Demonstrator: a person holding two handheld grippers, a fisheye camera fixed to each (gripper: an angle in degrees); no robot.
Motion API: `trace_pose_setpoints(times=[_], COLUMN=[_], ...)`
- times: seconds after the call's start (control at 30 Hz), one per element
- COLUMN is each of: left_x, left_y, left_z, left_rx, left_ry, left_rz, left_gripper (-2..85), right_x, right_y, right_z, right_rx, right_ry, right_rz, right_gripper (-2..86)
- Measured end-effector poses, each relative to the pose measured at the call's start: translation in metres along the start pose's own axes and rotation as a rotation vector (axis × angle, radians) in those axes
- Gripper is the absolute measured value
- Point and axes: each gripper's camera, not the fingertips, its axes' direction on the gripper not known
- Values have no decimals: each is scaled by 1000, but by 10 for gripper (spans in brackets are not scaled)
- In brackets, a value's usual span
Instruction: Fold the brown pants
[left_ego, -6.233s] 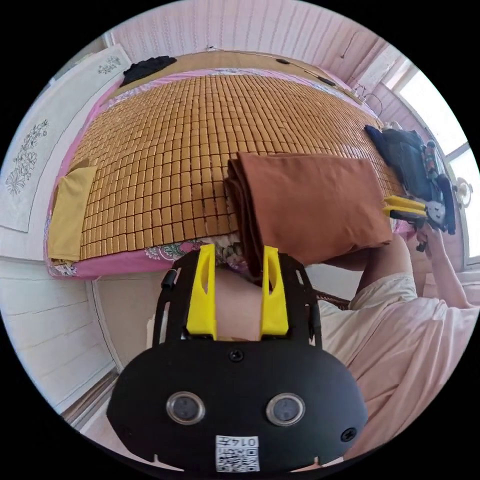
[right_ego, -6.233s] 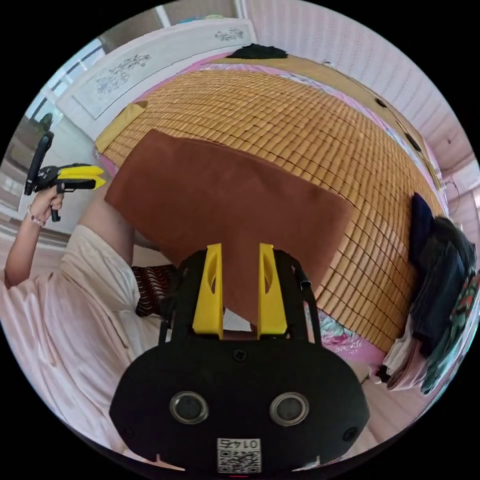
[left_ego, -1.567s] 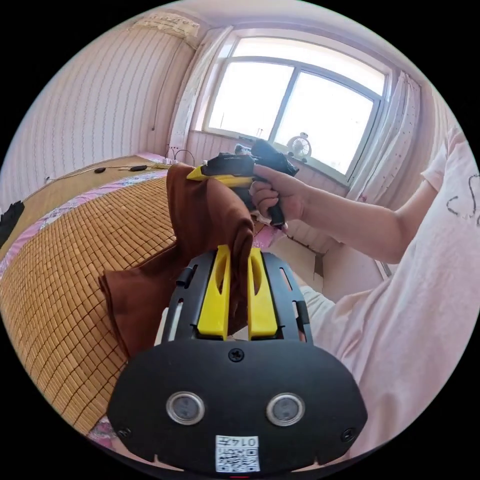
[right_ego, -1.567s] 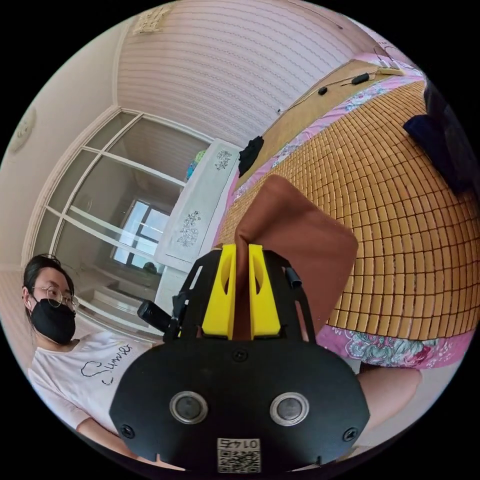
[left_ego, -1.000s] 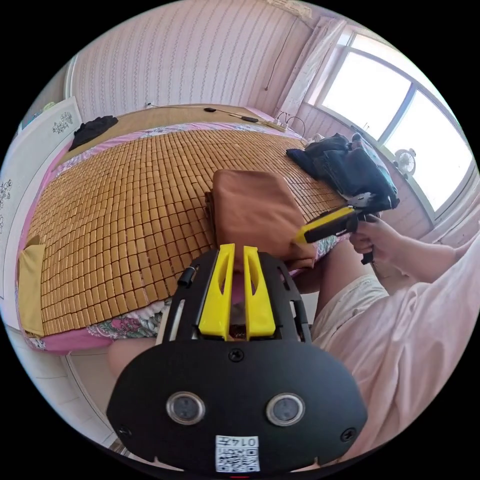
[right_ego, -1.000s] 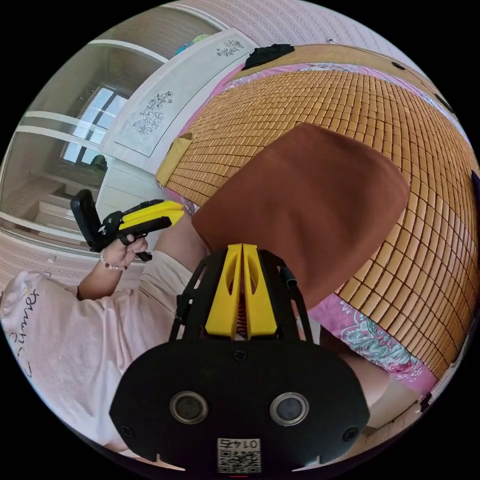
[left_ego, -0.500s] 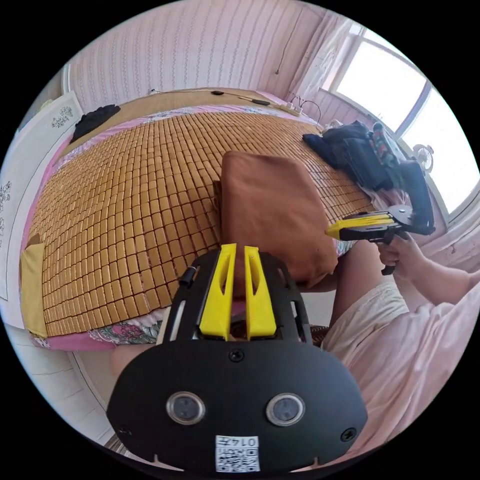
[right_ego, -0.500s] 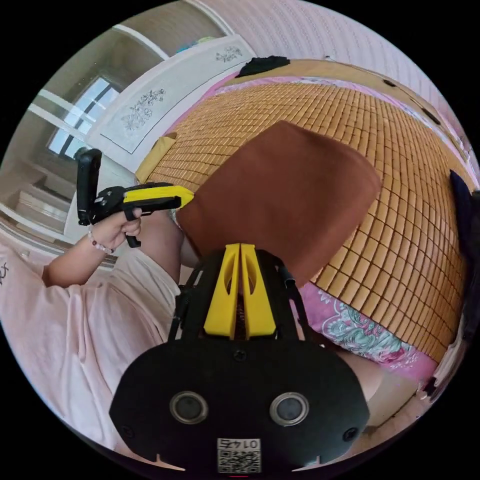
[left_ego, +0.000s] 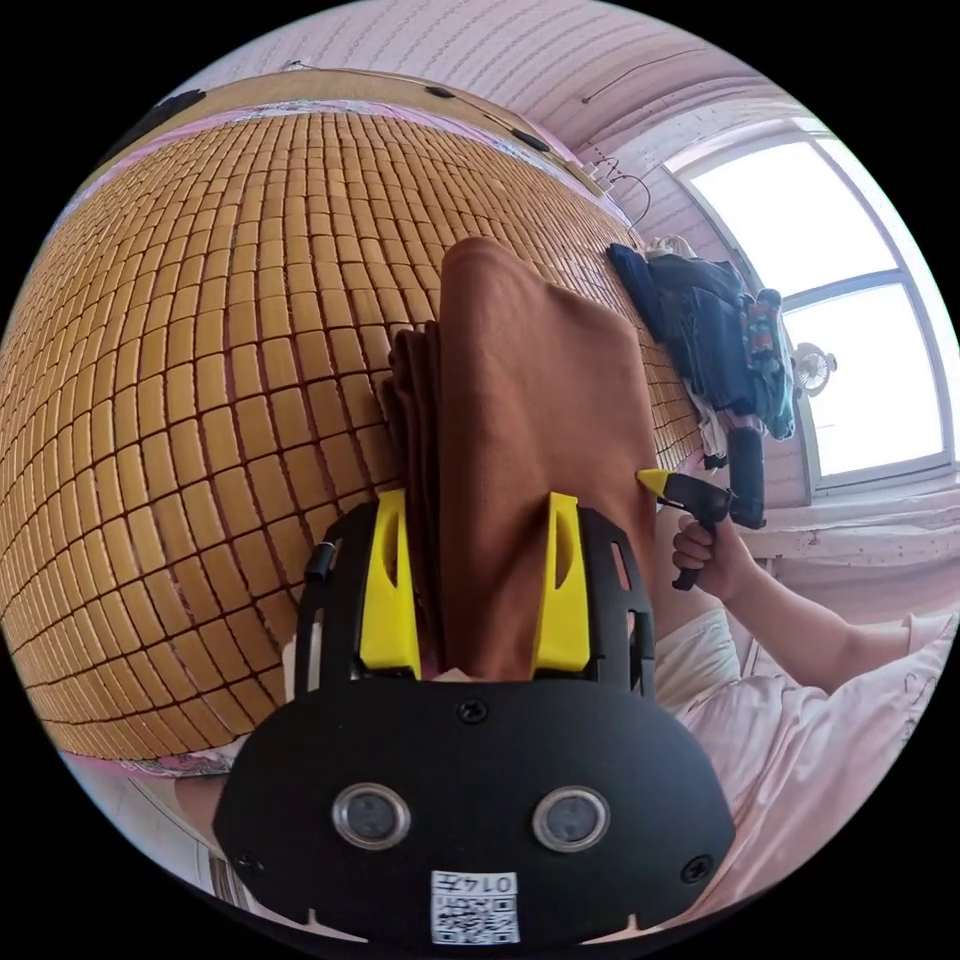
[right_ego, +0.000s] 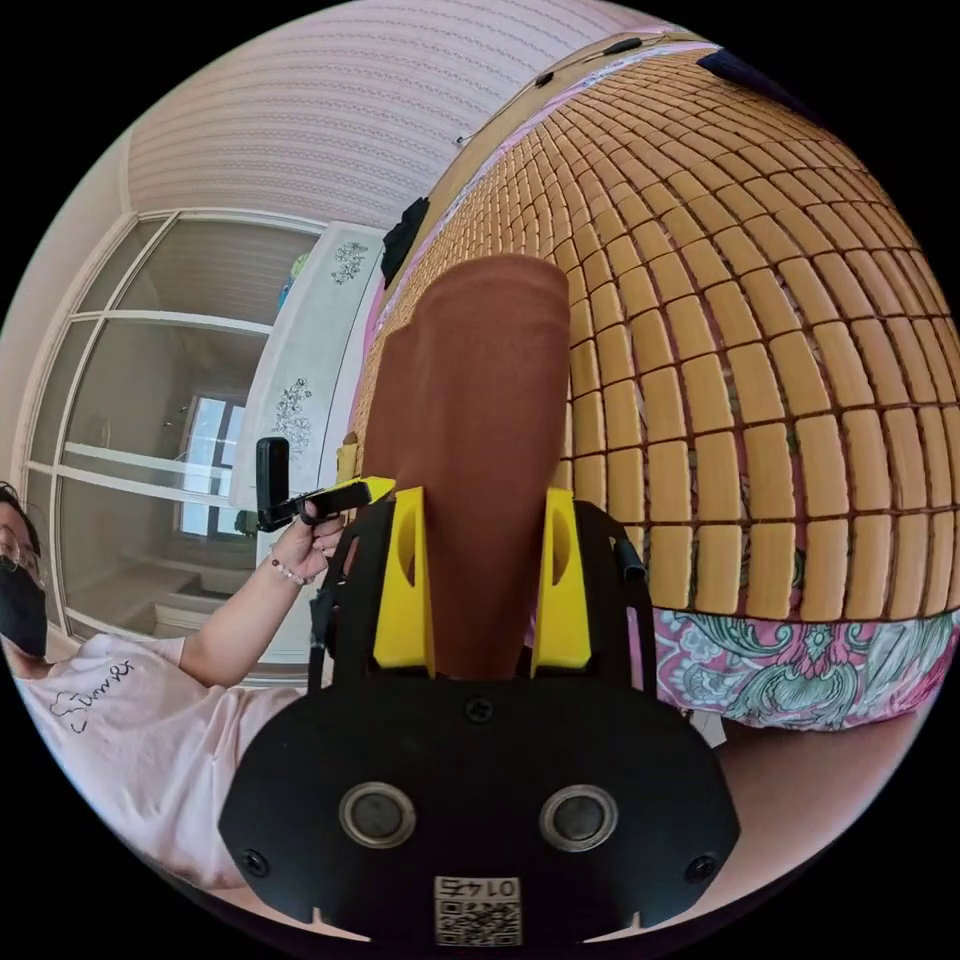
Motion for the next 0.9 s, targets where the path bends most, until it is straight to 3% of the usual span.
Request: trace_pose_setpoints(times=[0.17, 0.33, 0.4, 0.5, 0.63, 0.77, 0.9], left_x=[-16, -38, -51, -75, -102, -117, -121], left_y=[12, 48, 73, 131, 242, 342, 393], left_z=[-5, -19, -29, -57, -114, -166, -214], left_rx=[36, 143, 235, 459, 892, 1245, 1425], left_ry=[27, 98, 150, 248, 245, 76, -155], left_rz=[-19, -79, -133, -241, -421, -617, -723], left_gripper=[104, 67, 66, 64, 64, 65, 67], right_x=[-32, -156, -242, -341, -444, -551, -641], right_y=[-20, -44, -49, -49, -49, -46, -78], right_z=[-2, 2, 19, 48, 93, 165, 252], right_rx=[-58, -114, -156, -194, -266, -381, -489], right_ry=[13, 183, 311, 344, 240, 33, -111], right_rz=[-32, -376, -641, -940, -1219, -1457, -1487], right_gripper=[89, 71, 69, 68, 68, 69, 72])
